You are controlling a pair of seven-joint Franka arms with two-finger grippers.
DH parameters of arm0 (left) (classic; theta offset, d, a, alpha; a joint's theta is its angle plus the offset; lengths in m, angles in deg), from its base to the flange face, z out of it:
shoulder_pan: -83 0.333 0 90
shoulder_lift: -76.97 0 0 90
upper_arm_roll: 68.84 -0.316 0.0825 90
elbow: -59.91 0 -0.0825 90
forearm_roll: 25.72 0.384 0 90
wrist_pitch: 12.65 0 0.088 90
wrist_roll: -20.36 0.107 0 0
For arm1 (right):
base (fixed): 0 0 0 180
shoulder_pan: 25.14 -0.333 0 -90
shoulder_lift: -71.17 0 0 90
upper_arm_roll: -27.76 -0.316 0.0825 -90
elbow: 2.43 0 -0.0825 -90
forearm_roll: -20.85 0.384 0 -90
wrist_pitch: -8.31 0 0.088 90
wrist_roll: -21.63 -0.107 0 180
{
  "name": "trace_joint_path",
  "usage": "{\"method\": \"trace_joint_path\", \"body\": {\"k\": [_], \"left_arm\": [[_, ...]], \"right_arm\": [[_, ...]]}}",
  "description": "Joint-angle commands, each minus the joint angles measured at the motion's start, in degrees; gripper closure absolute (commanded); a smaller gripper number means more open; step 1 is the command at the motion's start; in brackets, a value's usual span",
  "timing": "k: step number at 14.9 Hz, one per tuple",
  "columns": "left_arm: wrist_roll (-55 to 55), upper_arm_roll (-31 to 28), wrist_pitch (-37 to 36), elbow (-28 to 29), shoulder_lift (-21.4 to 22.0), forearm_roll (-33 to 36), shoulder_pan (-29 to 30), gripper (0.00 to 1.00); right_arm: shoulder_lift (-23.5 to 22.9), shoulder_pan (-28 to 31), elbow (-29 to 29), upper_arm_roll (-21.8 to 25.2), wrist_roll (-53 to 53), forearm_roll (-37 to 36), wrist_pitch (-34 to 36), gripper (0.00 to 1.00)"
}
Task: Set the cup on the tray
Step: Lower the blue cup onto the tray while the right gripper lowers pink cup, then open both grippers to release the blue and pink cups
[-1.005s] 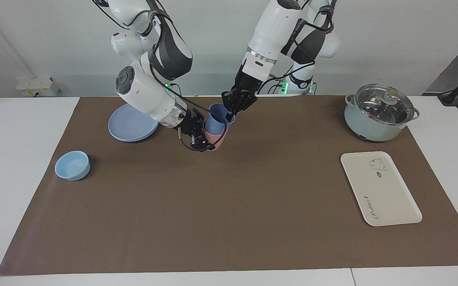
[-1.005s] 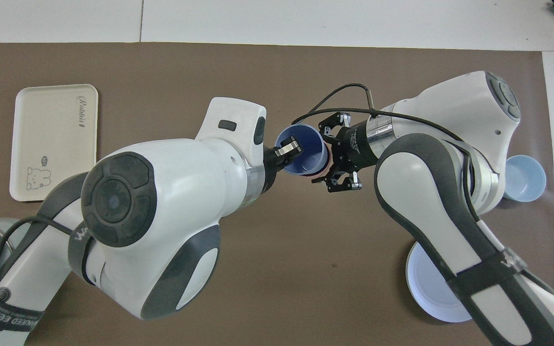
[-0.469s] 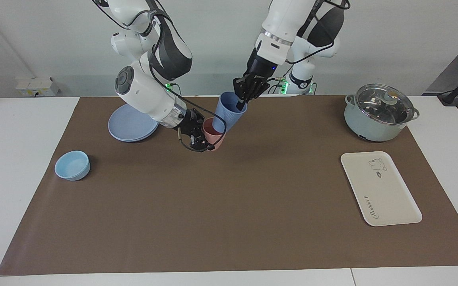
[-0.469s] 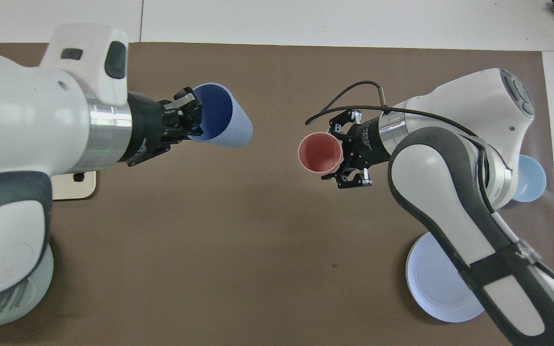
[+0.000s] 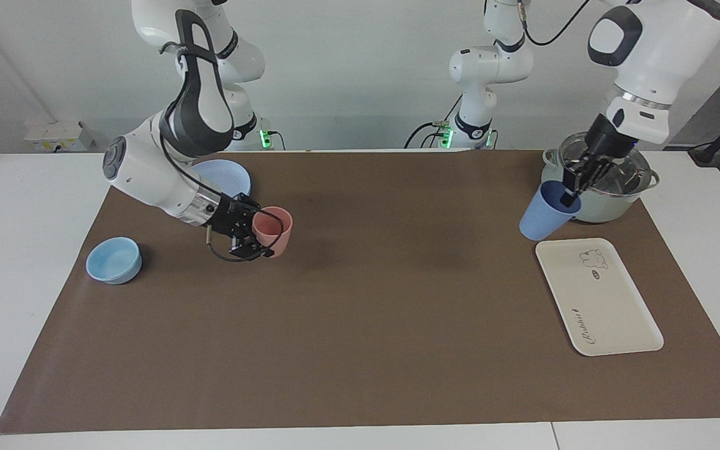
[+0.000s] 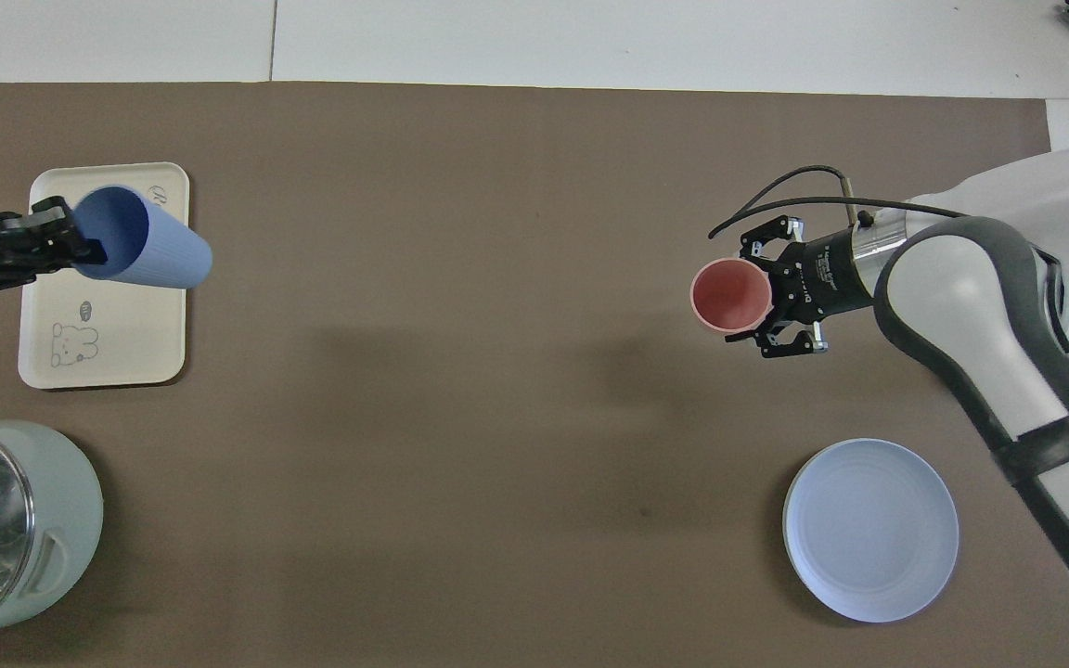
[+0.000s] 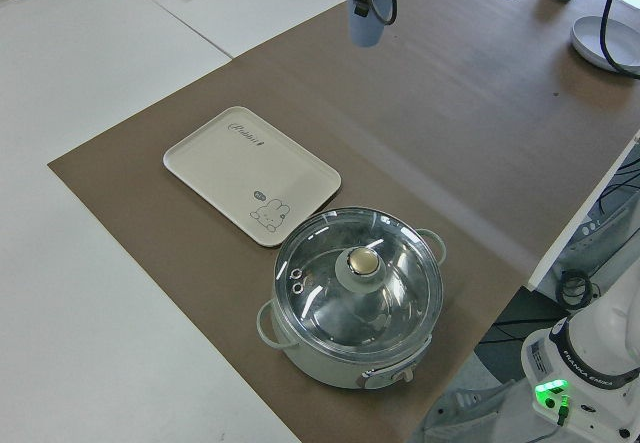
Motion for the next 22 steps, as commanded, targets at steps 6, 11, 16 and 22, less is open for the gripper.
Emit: {"method": "trace_joint_path", "body": {"k": [6,11,16,22], "left_arm": [[19.15,1.21,18.33,2.30,-14.68,-0.18,13.07,1.00],[19.88,1.21,23.61,3.01,-17.94,-0.18,12.56,0.94],[19.88,1.30,21.08,2.23,-17.24,-0.18,12.47,0.00],[19.53,1.74,5.00,-5.24,-12.58,3.05,9.67,0.00]], "right_arm": [[-9.37,12.14,-0.11,-0.56,17.44,6.79,0.81,1.00],[-11.23,15.32,1.39,-0.38,17.71,7.05,0.90,1.00],[-11.14,14.97,-1.07,-0.38,17.63,7.93,-1.46,1.00],[-10.61,15.49,-1.95,0.06,19.38,8.11,-2.00,0.00]]}}
